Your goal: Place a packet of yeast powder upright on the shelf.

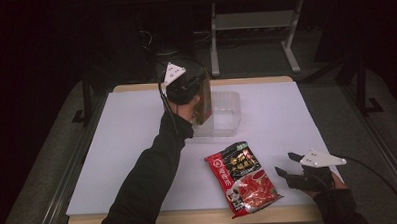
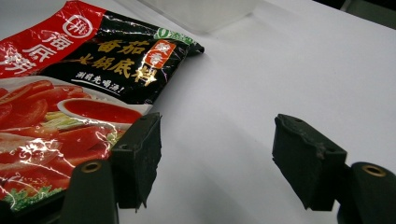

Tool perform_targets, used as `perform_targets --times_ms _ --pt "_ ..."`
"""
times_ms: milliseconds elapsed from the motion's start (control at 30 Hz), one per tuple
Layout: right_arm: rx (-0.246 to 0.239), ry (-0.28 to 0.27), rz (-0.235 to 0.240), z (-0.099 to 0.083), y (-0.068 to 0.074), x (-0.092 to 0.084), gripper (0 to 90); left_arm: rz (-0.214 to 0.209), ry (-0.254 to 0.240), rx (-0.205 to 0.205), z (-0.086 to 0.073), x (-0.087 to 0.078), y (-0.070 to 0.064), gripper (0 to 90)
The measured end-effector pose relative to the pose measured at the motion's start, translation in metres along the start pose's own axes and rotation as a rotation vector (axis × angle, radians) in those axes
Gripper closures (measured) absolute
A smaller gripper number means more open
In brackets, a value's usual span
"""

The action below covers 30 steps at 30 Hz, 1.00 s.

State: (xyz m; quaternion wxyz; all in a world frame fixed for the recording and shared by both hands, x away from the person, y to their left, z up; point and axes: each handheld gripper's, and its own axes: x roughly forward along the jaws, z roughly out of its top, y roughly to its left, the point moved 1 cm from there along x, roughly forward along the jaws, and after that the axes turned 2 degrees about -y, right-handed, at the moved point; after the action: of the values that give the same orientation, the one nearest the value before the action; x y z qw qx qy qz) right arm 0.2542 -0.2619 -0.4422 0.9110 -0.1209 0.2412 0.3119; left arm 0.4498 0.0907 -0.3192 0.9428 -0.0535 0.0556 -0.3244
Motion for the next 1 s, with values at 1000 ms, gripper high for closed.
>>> perform_targets --times_ms 1000 --pt "0.002 0.007 0.01 0.0 0.001 0.002 32.2 -0.046 0.044 -0.001 -0.041 -0.003 0.001 82.6"
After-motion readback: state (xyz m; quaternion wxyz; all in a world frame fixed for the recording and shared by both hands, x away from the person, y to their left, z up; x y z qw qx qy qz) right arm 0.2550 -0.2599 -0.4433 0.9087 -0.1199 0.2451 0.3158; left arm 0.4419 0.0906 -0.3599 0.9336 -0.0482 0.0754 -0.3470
